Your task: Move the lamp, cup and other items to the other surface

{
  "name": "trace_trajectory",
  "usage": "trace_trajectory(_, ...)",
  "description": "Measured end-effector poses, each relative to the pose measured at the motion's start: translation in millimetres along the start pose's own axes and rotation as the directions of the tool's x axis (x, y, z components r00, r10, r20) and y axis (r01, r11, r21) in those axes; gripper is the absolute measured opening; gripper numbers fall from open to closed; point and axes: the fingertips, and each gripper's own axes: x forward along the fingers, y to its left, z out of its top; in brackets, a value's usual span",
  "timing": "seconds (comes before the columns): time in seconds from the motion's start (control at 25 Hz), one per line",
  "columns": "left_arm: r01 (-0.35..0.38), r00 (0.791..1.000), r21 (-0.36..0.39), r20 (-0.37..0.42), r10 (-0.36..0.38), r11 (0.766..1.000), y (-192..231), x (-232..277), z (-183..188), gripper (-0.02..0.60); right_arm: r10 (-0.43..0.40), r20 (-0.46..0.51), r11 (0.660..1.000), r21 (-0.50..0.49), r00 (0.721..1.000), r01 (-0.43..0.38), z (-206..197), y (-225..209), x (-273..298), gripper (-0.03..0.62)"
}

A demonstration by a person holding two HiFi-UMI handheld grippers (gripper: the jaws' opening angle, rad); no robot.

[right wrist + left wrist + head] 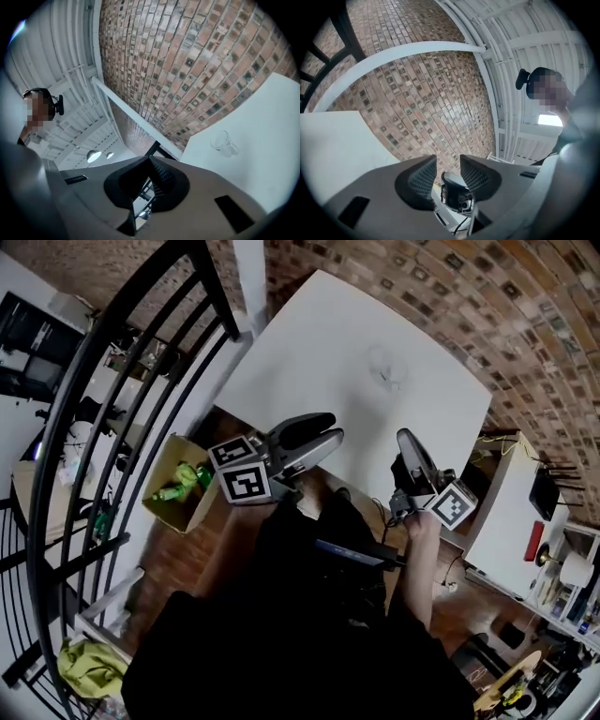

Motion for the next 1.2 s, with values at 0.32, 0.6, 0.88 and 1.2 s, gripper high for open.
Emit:
trace_trajectory(0.32,0.038,0.998,-0.044,-0.053,-0.041,0.998,14,6,-14,0.153,-0.116,0.066,0.993,-0.012,0.991,0.117,-3,-33,-18,0.015)
trace_trajectory(0.6,0.001,0.997,-0.059,-0.079,-0.006,0.998,28,25,-12,0.153,-0.180,0.043,0.983,-0.034,0.983,0.181,10,-73,-12,0.091)
trace_trajectory(0.88,-0.040,0.993,-0.072,-0.110,0.032,0.997,52,56,-14,0.153,-0.240,-0.024,0.970,-0.037,0.970,0.239,20,-140,6,0.121)
trace_trajectory(1.2,-0.108,0.987,-0.084,-0.132,0.096,0.991,84,97,-9,0.153,-0.372,-0.138,0.921,-0.178,0.918,0.346,38,-227,25,0.160)
